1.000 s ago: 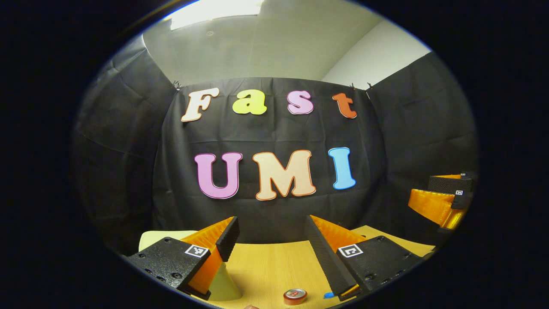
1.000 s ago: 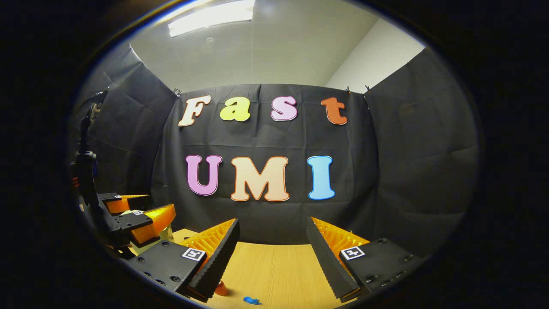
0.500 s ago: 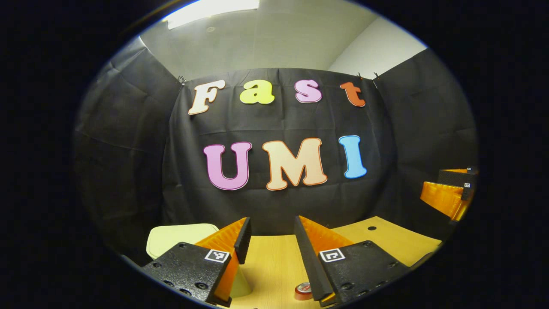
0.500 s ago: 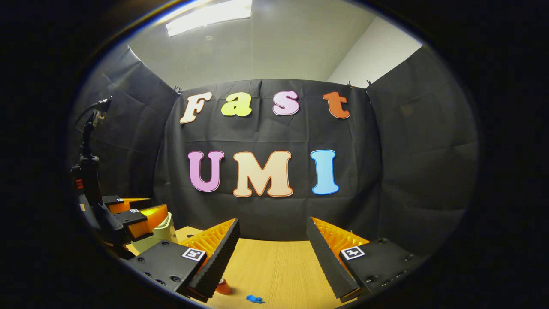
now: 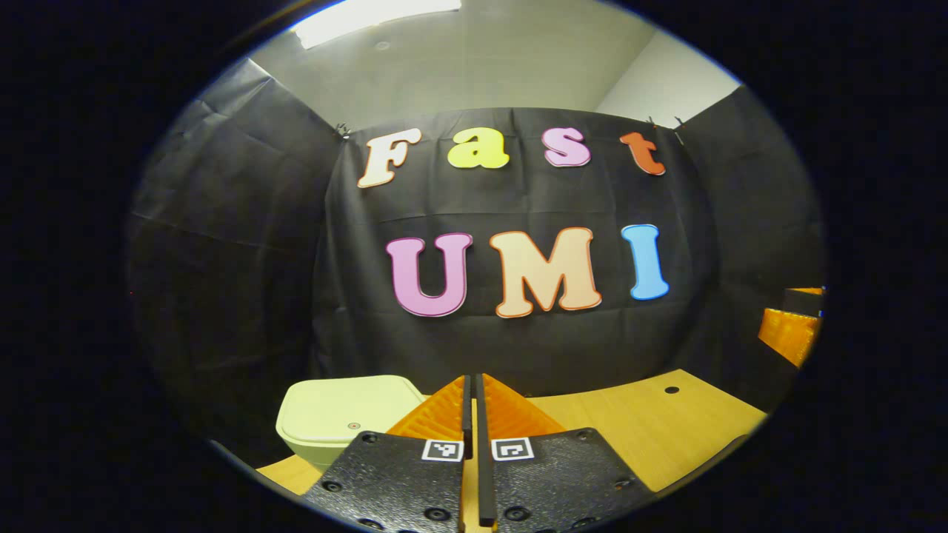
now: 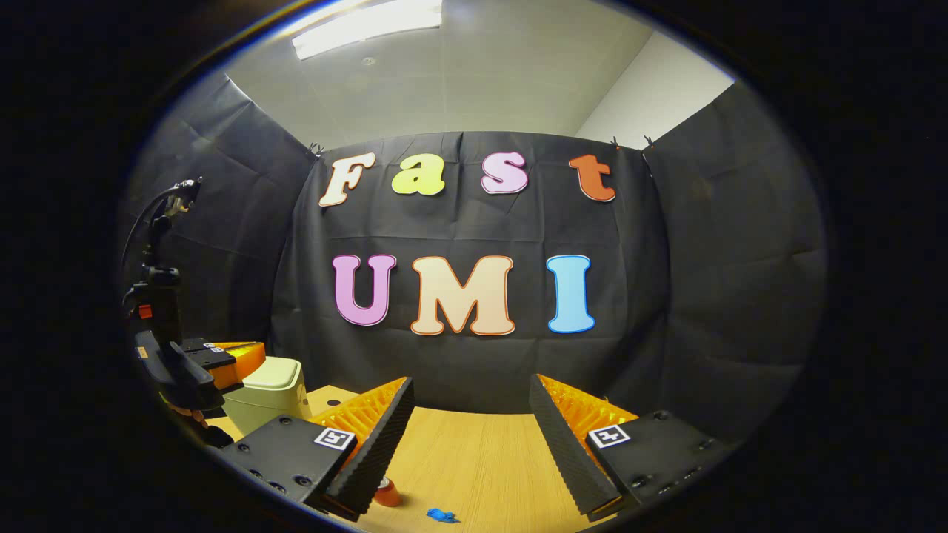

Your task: Press the lid of the desktop garbage bin to open it, pick up the crumpled paper on the desktop and throw it into the bin, then pick up the pop can on the desktop and drop it into the bin, and finally close the garbage bin lid.

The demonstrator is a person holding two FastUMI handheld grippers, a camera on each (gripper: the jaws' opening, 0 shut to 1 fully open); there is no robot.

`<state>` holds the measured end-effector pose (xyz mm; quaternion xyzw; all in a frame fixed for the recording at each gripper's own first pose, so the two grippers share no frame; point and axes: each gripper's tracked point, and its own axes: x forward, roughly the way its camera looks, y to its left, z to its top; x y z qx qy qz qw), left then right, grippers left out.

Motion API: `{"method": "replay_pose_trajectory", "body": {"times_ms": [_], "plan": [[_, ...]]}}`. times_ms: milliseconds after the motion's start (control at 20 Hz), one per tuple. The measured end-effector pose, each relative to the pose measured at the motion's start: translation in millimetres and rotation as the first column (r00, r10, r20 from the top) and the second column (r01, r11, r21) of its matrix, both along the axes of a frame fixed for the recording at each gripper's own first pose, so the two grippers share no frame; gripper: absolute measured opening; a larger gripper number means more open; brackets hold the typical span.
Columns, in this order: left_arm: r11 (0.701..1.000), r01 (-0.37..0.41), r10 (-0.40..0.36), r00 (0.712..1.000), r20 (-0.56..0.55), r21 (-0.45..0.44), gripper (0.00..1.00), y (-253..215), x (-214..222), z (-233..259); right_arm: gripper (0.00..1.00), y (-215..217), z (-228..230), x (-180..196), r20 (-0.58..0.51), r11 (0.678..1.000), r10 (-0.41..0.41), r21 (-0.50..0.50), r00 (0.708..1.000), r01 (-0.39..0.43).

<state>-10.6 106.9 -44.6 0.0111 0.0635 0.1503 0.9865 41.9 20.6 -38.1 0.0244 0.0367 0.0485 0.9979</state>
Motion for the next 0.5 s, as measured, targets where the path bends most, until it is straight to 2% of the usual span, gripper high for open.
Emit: {"method": "replay_pose_trajectory", "body": {"times_ms": [150, 250, 500], "plan": [[0.997, -0.081, 0.081, 0.996, -0.032, -0.009, 0.0, 31.7, -6.5, -9.8, 0.98, 5.0, -3.4, 0.9, -0.003, 1.0, 0.015, -0.018, 1.0, -0.015], [0.991, -0.13, 0.131, 0.991, -0.026, 0.017, 0.0, 52.1, -7.6, -6.8, 0.98, 7.9, -6.2, 2.5, -0.008, 1.0, 0.021, -0.022, 1.0, -0.021], [0.976, -0.217, 0.219, 0.974, -0.059, 0.033, 0.0, 91.5, -10.2, -27.0, 0.98, 12.7, -13.4, 3.9, -0.03, 0.999, 0.032, -0.032, 0.999, -0.032]]}}
